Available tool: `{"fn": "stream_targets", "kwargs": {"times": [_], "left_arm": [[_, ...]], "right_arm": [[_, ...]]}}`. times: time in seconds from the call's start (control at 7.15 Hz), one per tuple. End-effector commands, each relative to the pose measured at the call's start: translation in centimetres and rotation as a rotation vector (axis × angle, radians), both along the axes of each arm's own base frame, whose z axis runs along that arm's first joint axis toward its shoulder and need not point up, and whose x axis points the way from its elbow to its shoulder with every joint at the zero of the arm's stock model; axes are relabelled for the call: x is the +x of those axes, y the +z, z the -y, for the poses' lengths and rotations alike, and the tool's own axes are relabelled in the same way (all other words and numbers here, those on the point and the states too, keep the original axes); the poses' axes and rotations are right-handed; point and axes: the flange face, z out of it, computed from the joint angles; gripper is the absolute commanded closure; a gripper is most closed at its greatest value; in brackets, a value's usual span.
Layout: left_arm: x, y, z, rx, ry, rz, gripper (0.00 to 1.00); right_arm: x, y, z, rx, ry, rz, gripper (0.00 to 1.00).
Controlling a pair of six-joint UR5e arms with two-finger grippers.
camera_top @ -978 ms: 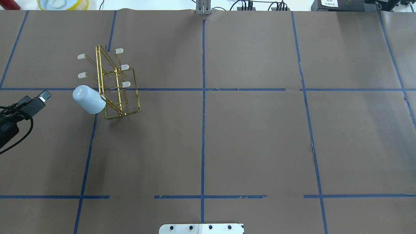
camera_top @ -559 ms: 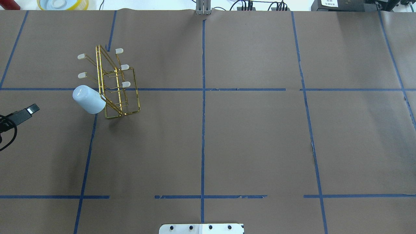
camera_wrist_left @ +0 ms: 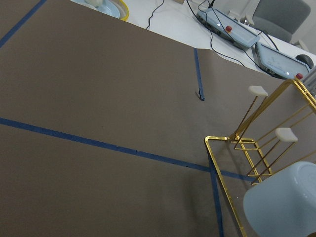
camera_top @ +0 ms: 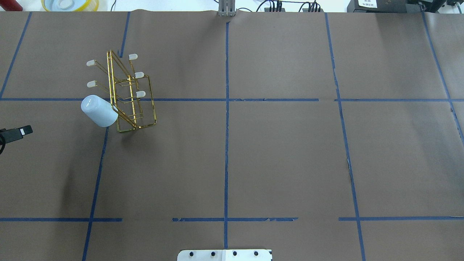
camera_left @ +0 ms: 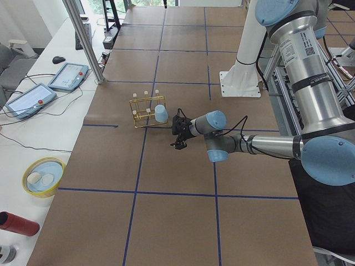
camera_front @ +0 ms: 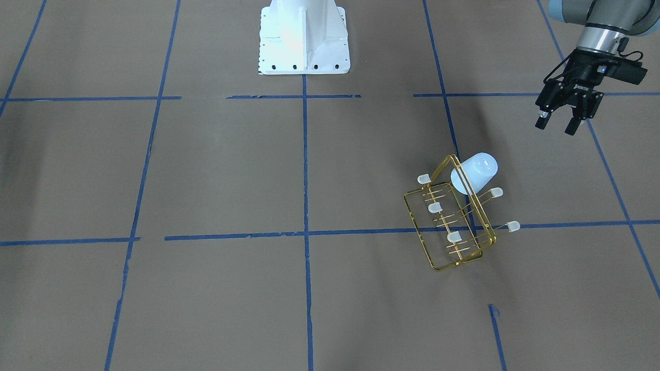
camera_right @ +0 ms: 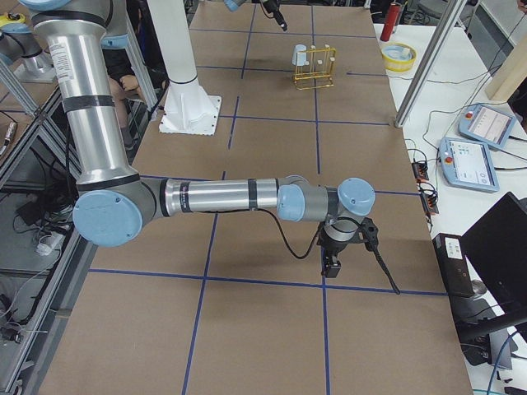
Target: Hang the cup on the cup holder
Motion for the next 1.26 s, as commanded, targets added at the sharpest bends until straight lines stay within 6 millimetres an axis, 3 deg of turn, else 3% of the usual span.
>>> {"fn": "stream_targets", "kwargs": {"times": [0.0,0.28,0.42,0.56,0.7,0.84,1.12], "left_arm": [[-2.6,0.6,1.4,-0.013,0.114,0.067,0.0],[-6.8,0.7,5.8,0.007,0.24,0.185,0.0],[-10.1,1.5,9.0,0.007,0.269,0.257,0.0],[-14.1,0.9,13.5,0.017,0.316,0.348,0.0],[-17.4,0.3,16.7,0.008,0.351,0.416,0.0],[-19.5,1.1,17.1,-0.055,0.376,0.41,0.0],[-21.1,4.3,16.1,-0.131,0.491,0.379,0.0]], "right_arm": [[0.0,0.0,0.0,0.001,0.0,0.0,0.0],[0.0,0.0,0.0,0.0,0.0,0.0,0.0],[0.0,0.0,0.0,0.0,0.0,0.0,0.0],[0.0,0.0,0.0,0.0,0.0,0.0,0.0],[0.0,0.0,0.0,0.0,0.0,0.0,0.0],[0.0,0.0,0.0,0.0,0.0,0.0,0.0],[0.0,0.0,0.0,0.0,0.0,0.0,0.0]]}}
